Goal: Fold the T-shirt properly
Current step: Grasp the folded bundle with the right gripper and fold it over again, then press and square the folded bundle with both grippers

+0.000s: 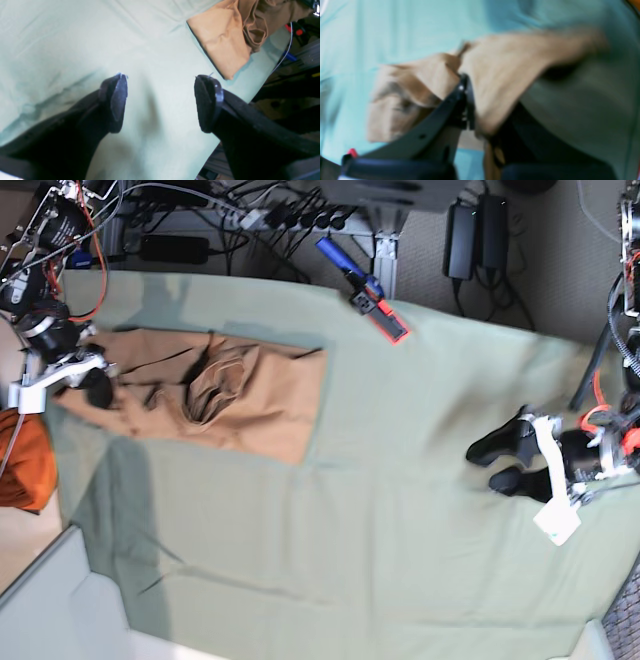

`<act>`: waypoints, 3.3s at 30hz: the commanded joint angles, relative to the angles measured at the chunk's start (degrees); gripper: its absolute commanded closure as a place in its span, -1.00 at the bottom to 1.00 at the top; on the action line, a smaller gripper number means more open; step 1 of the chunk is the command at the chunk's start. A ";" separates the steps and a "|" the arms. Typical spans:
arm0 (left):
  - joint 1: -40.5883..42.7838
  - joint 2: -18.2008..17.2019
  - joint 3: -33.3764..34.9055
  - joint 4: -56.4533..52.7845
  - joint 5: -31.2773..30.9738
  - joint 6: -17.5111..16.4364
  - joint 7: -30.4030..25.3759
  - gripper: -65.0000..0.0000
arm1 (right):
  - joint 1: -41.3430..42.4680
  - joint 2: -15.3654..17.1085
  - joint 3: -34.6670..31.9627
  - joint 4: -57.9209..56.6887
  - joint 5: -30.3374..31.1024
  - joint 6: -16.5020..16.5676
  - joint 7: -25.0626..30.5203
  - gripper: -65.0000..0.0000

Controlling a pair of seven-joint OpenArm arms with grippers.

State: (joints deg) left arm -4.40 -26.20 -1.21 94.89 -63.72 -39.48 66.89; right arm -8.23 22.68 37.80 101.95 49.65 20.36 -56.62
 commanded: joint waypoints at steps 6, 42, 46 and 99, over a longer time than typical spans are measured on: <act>0.98 -0.66 -0.37 1.05 -1.18 -0.52 -0.79 -0.37 | 0.61 -4.68 -6.75 8.98 -0.24 6.54 1.81 1.00; 1.62 -0.68 -0.37 1.05 -2.93 -0.52 0.31 -0.37 | 4.09 -16.22 -37.11 12.48 -22.29 8.44 6.47 -0.35; 1.75 -0.68 -0.37 1.05 -2.93 -0.52 0.31 -0.37 | 4.09 -14.60 -41.88 13.03 -26.49 8.44 6.97 -0.35; -2.91 16.20 45.13 -10.84 48.59 0.92 -30.34 1.00 | 37.05 -8.22 -42.71 -35.32 -30.60 8.17 12.02 1.00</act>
State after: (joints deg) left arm -6.72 -9.85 44.03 83.59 -15.90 -38.46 35.92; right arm 27.16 13.89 -5.13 65.71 18.59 22.17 -45.54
